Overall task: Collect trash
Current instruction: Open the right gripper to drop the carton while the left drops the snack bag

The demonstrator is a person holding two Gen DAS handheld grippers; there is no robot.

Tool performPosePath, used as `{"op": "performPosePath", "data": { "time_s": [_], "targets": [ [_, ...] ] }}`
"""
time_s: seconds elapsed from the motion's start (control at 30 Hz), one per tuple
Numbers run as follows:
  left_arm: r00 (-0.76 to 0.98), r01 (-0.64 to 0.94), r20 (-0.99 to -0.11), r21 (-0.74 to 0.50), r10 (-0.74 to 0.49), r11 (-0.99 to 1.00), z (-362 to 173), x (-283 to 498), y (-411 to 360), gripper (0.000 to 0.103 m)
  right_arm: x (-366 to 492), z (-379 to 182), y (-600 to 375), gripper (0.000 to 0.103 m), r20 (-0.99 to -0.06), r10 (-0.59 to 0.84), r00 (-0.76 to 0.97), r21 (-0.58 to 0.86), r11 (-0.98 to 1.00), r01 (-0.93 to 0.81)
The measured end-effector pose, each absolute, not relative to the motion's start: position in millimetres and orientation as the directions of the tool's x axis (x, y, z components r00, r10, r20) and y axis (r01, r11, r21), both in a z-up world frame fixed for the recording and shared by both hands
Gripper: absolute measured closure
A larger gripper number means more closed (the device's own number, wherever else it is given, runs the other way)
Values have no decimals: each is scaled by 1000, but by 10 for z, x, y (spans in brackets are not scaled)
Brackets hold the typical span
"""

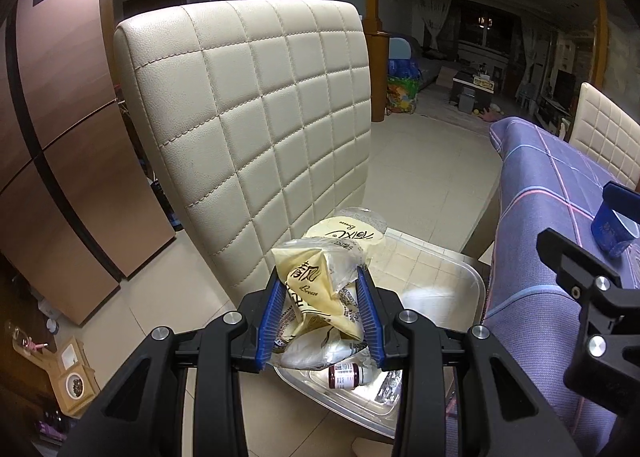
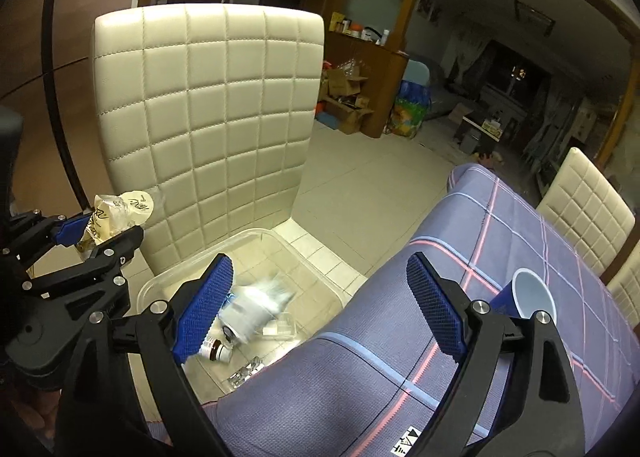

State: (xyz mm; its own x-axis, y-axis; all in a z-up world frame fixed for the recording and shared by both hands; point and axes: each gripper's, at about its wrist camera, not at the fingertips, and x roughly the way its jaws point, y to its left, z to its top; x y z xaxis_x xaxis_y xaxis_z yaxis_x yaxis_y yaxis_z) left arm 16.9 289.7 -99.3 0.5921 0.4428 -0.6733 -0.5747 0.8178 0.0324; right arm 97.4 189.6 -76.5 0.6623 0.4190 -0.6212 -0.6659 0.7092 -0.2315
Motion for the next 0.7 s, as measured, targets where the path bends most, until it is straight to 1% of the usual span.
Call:
{"op": "performPosePath", "data": {
  "time_s": [0.3,0.5,0.53,0.57,0.6,0.63,0.67,0.7],
  "targets": [
    [597,-554,-682,32,423,832,-1031,294,2838,67,981,-894,1714,15,-627,380,680,-250,728,-638],
    [613,-528,-672,43,415,848,-997,447,2747,66,1051,-850,1467,15,-624,374,686,-213,763,-610],
    [611,-526,-673,48,416,849,-996,478,2733,65,1060,-840,1437,15,-623,373,687,-209,768,-606],
    [612,-522,-676,45,410,852,-998,507,2721,61,1075,-822,1386,15,-620,372,691,-203,774,-599],
    [613,-517,-681,37,400,855,-1001,528,2712,52,1091,-803,1337,15,-617,371,694,-198,780,-593],
    [614,-515,-686,24,389,857,-1003,546,2708,46,1108,-783,1291,15,-615,369,697,-192,786,-587],
    [617,-515,-687,14,383,857,-1004,553,2706,36,1120,-769,1256,15,-614,369,698,-188,791,-583],
    [622,-514,-686,7,378,858,-1000,555,2692,32,1135,-754,1211,15,-612,368,700,-181,796,-577]
  ]
}}
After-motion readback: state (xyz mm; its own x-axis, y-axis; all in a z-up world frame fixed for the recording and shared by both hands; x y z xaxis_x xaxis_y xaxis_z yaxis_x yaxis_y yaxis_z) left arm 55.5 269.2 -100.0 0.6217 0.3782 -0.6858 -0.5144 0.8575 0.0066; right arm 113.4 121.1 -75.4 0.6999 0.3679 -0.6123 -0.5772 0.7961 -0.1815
